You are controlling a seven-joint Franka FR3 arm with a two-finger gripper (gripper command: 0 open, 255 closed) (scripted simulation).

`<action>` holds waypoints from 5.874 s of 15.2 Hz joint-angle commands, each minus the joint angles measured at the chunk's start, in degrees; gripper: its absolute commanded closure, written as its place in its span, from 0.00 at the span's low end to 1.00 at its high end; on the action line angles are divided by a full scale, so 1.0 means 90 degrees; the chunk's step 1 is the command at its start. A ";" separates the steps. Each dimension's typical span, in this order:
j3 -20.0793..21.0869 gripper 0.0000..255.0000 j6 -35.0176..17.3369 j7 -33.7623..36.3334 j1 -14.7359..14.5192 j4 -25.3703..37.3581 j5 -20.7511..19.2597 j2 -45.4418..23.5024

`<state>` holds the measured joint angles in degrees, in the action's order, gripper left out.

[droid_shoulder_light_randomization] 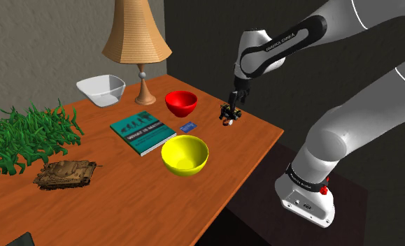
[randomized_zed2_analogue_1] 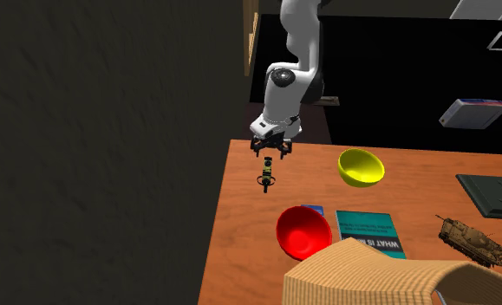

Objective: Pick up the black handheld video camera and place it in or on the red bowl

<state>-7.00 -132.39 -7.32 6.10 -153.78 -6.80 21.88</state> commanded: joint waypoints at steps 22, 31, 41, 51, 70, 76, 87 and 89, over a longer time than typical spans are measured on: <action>-0.0078 1.00 -0.0913 -0.0007 0.0027 -0.0247 -0.0028 -0.0645; -0.0048 1.00 -0.0258 -0.0025 0.0026 -0.0045 -0.0012 -0.0192; 0.0004 1.00 0.0784 -0.0059 0.0017 0.0414 0.0028 0.0393; 0.0056 1.00 0.1757 -0.0094 0.0003 0.1009 0.0073 0.0772; 0.0701 1.00 0.2334 0.0771 -0.0498 0.4044 0.0455 -0.1736; 0.0907 1.00 0.2688 0.1154 -0.0691 0.5766 0.0453 -0.3122; 0.0997 1.00 0.2530 0.1410 -0.0840 0.6706 0.0401 -0.4231; 0.0995 1.00 0.2371 0.1418 -0.0839 0.6579 0.0397 -0.4263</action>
<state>1.95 -110.15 5.36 -1.43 -93.89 -3.20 -16.31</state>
